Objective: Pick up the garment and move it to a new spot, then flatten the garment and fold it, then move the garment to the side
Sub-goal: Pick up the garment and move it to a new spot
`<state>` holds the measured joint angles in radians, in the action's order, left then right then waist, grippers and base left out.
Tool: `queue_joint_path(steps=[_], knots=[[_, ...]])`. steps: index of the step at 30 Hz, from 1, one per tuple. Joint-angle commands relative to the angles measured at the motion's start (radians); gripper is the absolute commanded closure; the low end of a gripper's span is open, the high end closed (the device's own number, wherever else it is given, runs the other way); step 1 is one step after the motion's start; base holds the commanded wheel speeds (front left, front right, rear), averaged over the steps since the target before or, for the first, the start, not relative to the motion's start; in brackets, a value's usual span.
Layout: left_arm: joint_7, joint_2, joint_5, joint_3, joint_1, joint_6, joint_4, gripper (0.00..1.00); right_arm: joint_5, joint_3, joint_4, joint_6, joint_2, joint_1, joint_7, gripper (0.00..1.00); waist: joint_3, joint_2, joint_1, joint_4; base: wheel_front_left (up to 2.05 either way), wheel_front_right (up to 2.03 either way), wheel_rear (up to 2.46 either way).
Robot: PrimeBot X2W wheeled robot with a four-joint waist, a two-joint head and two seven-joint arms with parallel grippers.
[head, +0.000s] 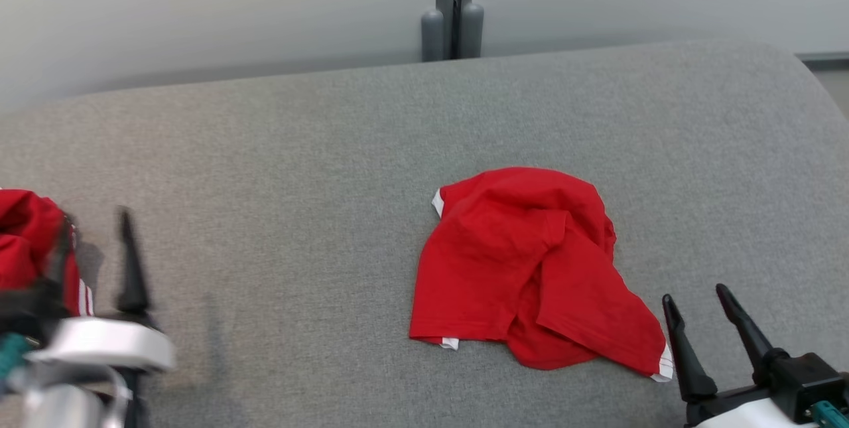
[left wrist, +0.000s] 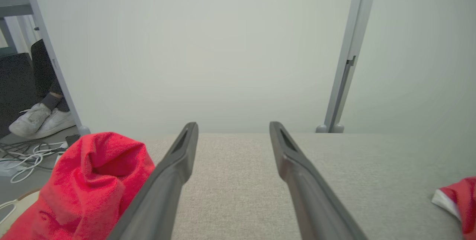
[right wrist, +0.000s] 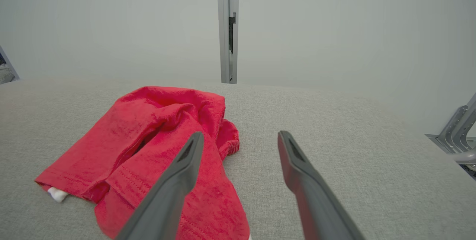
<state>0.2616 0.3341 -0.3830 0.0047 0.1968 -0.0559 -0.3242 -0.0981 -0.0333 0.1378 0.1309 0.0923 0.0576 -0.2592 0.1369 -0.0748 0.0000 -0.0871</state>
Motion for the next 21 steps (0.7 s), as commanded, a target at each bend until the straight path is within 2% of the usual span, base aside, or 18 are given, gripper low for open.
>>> queue_joint_path(steps=[1, 2, 3, 6, 9, 14, 21], knots=[[0.004, -0.048, 0.026, -0.025, -0.065, -0.015, 0.084, 0.0, 0.01, 0.012, -0.016, 0.0, 0.011, 0.011, -0.005, 0.0, -0.034, 0.0, 0.0, 0.025, 0.0, 0.0, 0.0], [0.004, -0.074, 0.035, -0.036, -0.092, -0.021, 0.123, 0.0, 0.014, 0.014, -0.022, 0.0, 0.011, 0.009, -0.005, 0.0, -0.041, 0.0, 0.0, 0.027, 0.0, 0.0, 0.0], [0.004, -0.074, 0.035, -0.036, -0.092, -0.021, 0.123, 0.0, 0.014, 0.014, -0.022, 0.0, 0.011, 0.009, -0.005, 0.0, -0.041, 0.0, 0.0, 0.027, 0.0, 0.0, 0.0], [0.005, -0.143, 0.071, -0.067, -0.167, -0.027, 0.207, 0.0, 0.022, 0.026, -0.039, 0.0, 0.015, 0.006, -0.005, 0.0, -0.055, 0.0, 0.0, 0.033, 0.0, 0.0, 0.0], [0.005, -0.192, 0.112, -0.082, -0.227, -0.011, 0.236, 0.0, 0.032, 0.023, -0.044, 0.0, 0.023, 0.007, -0.005, 0.0, -0.063, 0.0, 0.0, 0.034, 0.0, 0.0, 0.0], [0.004, -0.241, 0.179, -0.034, -0.322, 0.015, 0.199, 0.0, 0.05, 0.026, -0.029, 0.0, 0.034, 0.021, -0.005, 0.0, -0.08, 0.0, 0.0, 0.038, 0.0, 0.0, 0.0], [0.004, -0.272, 0.22, 0.0, -0.376, 0.075, 0.19, 0.0, 0.066, 0.035, -0.003, 0.0, 0.024, 0.045, -0.005, 0.0, -0.104, 0.0, 0.0, 0.057, 0.0, 0.0, 0.0]])
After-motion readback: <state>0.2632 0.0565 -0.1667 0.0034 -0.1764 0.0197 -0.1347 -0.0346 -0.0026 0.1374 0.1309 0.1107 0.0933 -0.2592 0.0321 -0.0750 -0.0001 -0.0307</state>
